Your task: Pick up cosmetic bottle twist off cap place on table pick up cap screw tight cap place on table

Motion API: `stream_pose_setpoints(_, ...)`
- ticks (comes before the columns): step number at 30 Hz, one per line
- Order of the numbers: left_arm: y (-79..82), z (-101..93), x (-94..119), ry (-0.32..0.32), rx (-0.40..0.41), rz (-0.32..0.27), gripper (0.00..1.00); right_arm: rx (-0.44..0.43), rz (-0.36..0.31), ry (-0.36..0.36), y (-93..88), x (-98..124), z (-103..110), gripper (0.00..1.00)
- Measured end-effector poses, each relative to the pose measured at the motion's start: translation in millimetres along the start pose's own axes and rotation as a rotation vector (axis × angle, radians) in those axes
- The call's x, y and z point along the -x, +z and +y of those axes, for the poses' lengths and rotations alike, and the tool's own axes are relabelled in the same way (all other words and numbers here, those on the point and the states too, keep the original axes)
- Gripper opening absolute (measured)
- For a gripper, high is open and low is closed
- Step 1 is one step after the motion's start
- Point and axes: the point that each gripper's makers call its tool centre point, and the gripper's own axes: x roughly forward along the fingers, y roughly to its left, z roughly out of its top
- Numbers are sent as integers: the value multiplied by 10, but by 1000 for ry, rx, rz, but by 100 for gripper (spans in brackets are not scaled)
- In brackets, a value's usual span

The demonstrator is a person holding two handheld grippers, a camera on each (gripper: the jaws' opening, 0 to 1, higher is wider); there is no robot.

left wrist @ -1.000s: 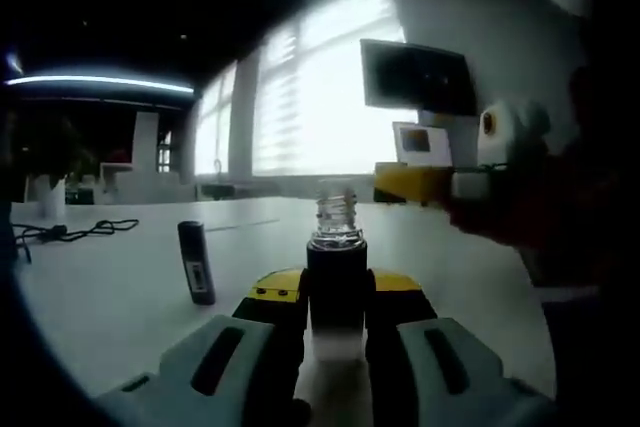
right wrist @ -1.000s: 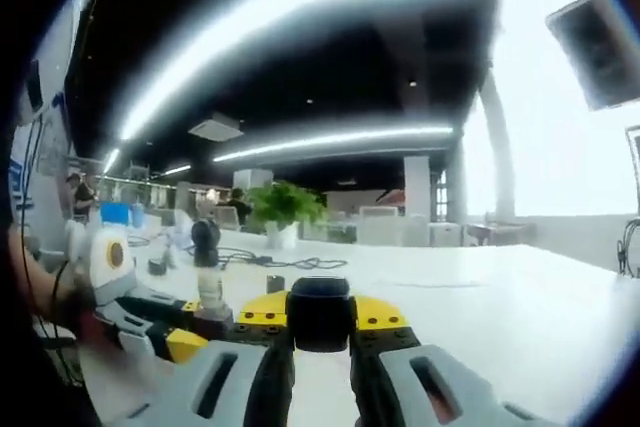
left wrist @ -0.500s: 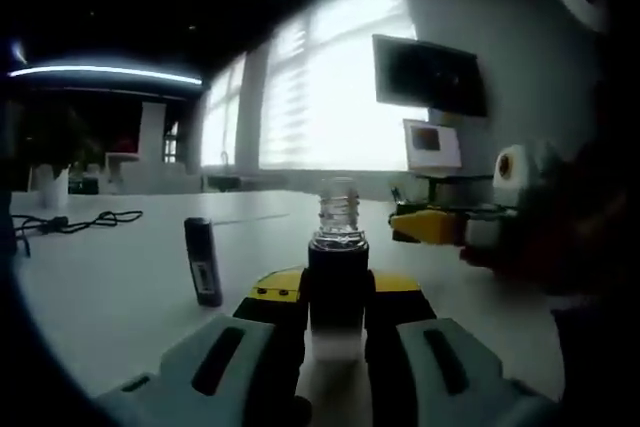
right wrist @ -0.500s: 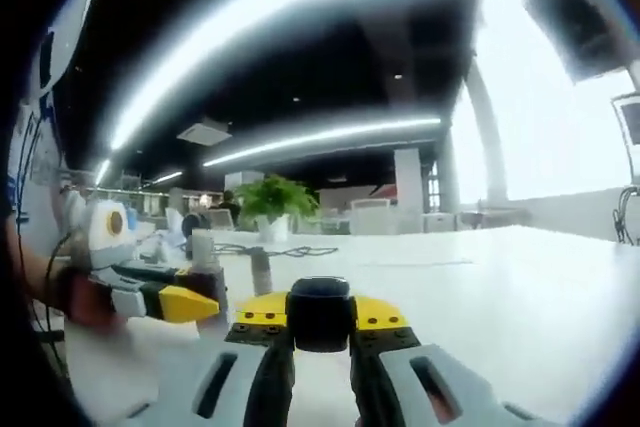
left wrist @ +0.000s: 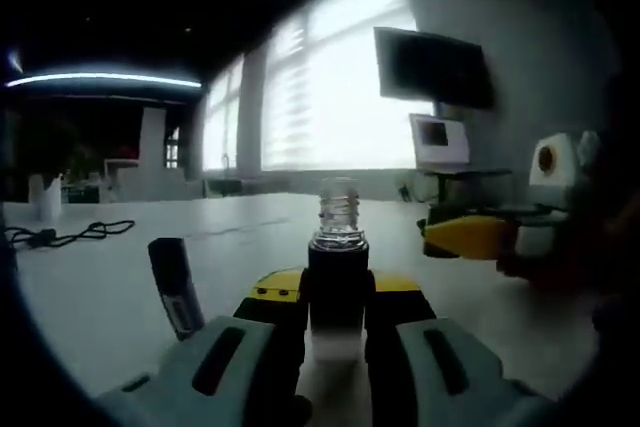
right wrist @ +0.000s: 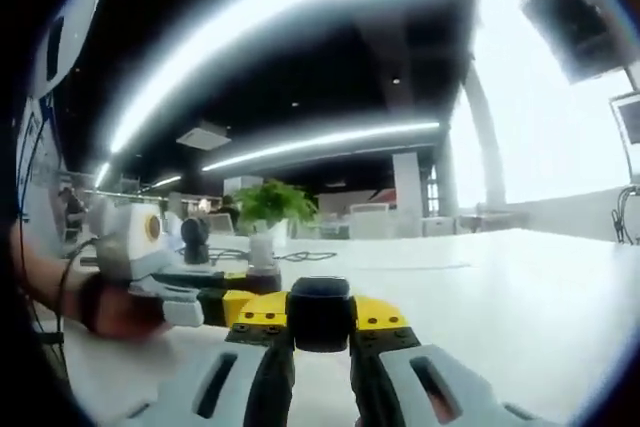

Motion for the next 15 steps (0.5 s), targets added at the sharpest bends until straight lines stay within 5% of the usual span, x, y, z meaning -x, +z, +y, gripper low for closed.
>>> stream_pose_setpoints(15, 4, 91, -123, 24, 29, -5, 13, -32, 1, -2, -13, -3, -48, 15)
